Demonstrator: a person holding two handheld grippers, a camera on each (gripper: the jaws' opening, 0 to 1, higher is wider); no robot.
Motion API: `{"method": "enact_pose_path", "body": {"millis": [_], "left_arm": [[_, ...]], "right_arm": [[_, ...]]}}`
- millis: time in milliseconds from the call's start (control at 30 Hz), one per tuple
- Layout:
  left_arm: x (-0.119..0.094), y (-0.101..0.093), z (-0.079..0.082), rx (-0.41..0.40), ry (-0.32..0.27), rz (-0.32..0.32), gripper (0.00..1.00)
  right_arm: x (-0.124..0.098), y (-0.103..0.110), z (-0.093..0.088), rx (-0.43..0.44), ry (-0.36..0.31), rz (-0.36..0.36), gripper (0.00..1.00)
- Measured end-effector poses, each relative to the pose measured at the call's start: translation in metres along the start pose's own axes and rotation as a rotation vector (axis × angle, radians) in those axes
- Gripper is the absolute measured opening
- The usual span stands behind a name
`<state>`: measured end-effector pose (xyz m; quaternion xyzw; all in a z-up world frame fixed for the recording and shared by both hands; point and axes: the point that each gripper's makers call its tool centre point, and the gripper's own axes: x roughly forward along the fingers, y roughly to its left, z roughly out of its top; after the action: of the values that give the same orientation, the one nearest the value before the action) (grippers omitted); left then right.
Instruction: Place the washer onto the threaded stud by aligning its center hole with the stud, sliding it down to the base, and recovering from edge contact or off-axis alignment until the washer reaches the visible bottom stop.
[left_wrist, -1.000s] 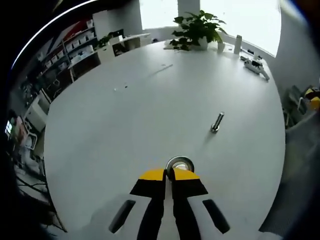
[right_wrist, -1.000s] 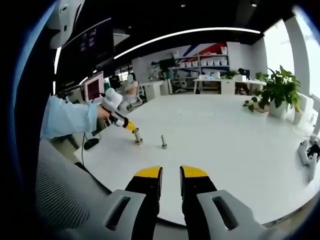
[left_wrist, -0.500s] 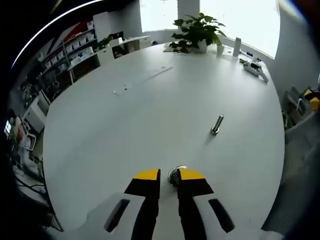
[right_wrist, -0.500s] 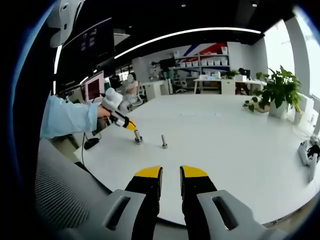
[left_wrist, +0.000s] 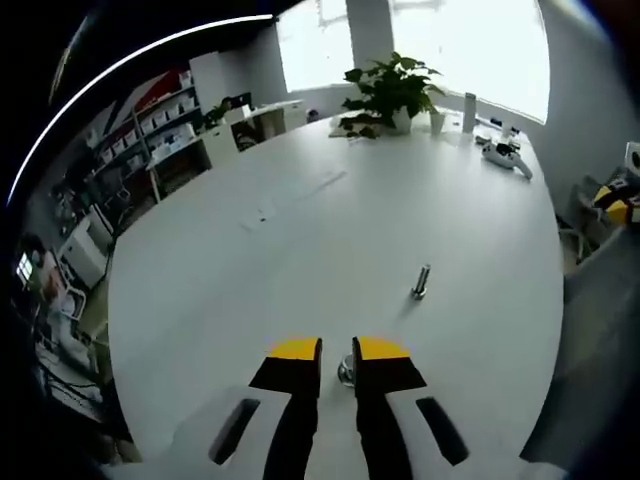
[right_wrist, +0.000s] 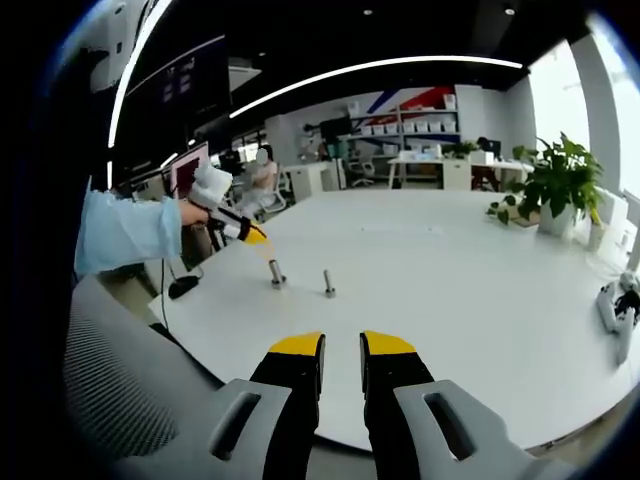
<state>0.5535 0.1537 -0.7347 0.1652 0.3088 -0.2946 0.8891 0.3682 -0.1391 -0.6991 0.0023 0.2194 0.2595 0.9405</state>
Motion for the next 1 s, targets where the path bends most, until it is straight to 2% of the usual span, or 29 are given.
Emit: {"method": "enact_pose_path", "body": {"millis": [133, 233, 467, 700, 800, 867, 1000], "left_arm": [[-0.035, -0.009, 0.019, 0.004, -0.068, 0.018, 0.11], [-0.069, -0.016, 0.036, 0.005, -0.146, 0.038, 0.11], [-0.139, -0.029, 0.050, -0.013, -0.258, 0.080, 0.15], [-0.204, -0.043, 0.039, -0.075, -0.356, 0.126, 0.20], [-0.221, -0.050, 0.034, -0.125, -0.402, 0.139, 0.23], [-0.234, -0.051, 0.024, -0.172, -0.431, 0.158, 0.24], [-0.248, -0.057, 0.005, -0.183, -0.452, 0.195, 0.31]], "right_arm": [[-0.001, 0.001, -0.001, -0.004, -0.005, 0.001, 0.17], [-0.002, 0.001, -0.001, -0.008, -0.008, 0.001, 0.17], [-0.003, 0.004, -0.002, -0.018, -0.006, -0.001, 0.17], [-0.007, 0.001, -0.007, -0.034, 0.000, -0.006, 0.18], [-0.008, 0.000, -0.007, -0.037, -0.005, -0.007, 0.18], [-0.008, 0.000, -0.006, -0.037, -0.004, -0.012, 0.18], [-0.009, -0.001, -0.004, -0.034, -0.024, -0.017, 0.18]]}}
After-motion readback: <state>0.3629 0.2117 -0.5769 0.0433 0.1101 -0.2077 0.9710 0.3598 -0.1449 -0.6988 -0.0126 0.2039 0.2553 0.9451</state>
